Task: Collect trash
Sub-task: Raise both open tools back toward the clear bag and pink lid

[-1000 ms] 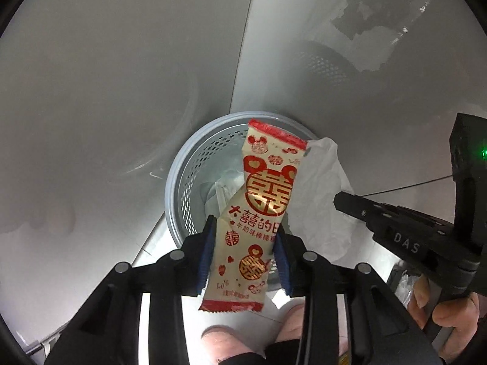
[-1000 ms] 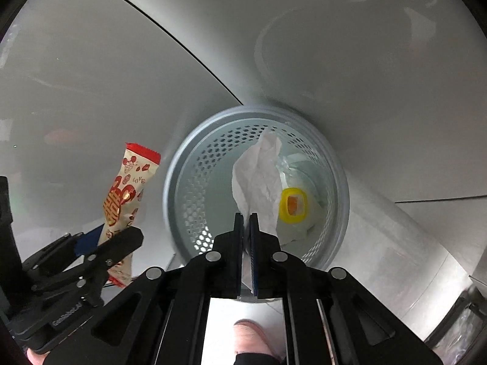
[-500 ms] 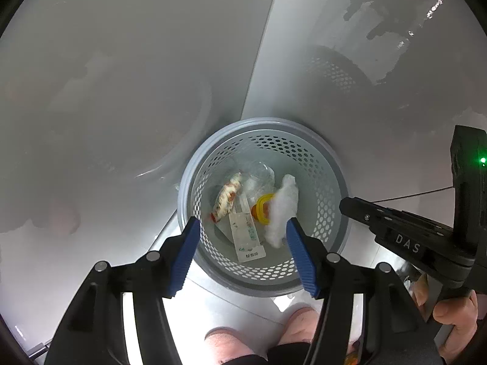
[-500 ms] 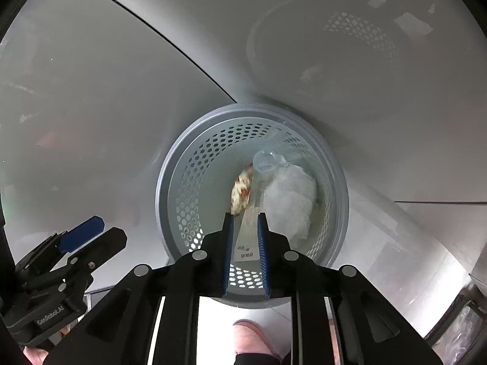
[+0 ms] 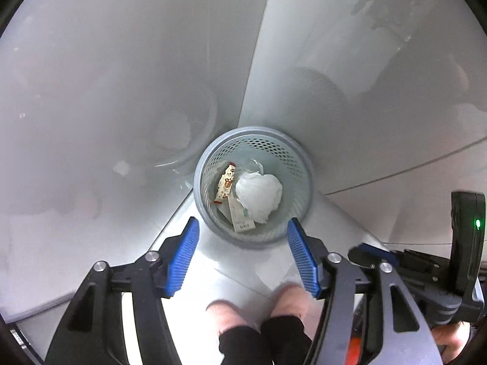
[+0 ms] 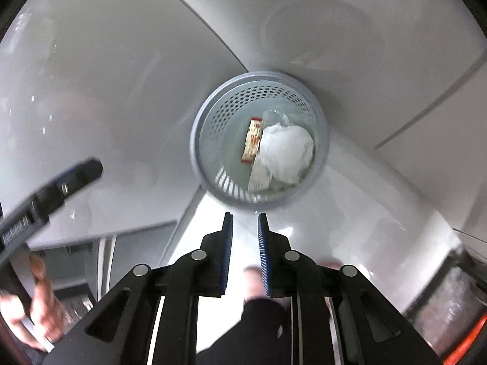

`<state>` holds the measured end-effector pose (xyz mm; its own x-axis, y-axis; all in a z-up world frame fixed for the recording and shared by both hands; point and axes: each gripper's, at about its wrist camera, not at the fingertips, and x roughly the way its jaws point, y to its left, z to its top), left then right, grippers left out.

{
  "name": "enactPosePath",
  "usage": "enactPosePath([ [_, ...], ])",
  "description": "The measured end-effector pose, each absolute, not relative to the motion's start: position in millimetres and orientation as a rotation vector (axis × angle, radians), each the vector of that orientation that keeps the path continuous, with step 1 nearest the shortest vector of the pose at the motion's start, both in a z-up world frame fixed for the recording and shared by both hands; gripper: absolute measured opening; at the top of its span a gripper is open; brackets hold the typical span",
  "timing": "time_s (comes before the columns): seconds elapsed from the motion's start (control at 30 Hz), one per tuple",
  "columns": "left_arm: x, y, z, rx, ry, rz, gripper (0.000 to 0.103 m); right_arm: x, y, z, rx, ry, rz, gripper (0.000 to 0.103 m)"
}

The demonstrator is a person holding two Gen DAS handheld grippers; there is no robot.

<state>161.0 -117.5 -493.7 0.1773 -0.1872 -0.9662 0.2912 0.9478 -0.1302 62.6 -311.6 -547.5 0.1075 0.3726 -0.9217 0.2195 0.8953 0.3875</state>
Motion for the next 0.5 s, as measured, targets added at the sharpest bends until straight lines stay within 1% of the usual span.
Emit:
enactPosePath([
  [0.03, 156, -117, -475, 0.086, 1.348, -0.339, 0.063, 56, -312, -530, 0.476, 1.477, 0.124, 0.022],
  [0.13, 142, -115, -416, 0.072, 1.333, -0.332, 0.064, 36, -316, -469, 0.419, 1.460, 0.150, 0.023],
  [0.2, 134, -115, -376, 0.064, 1.322, -0.330, 0.066, 26, -317, -427, 0.388, 1.443, 0.169, 0.026],
  [0.23, 131, -115, -354, 0.062, 1.313, -0.328, 0.069, 23, -318, -406, 0.375, 1.433, 0.177, 0.029],
  [0.3, 123, -115, -311, 0.056, 1.278, -0.330, 0.072, 19, -321, -364, 0.357, 1.404, 0.199, 0.031],
  [0.37, 115, -115, -268, 0.067, 1.225, -0.321, 0.079, 15, -322, -322, 0.339, 1.357, 0.225, 0.039],
  [0.4, 112, -115, -248, 0.069, 1.198, -0.315, 0.081, 15, -324, -300, 0.329, 1.326, 0.236, 0.040],
  [0.5, 105, -115, -194, 0.071, 1.126, -0.291, 0.082, 17, -331, -242, 0.319, 1.232, 0.264, 0.043],
])
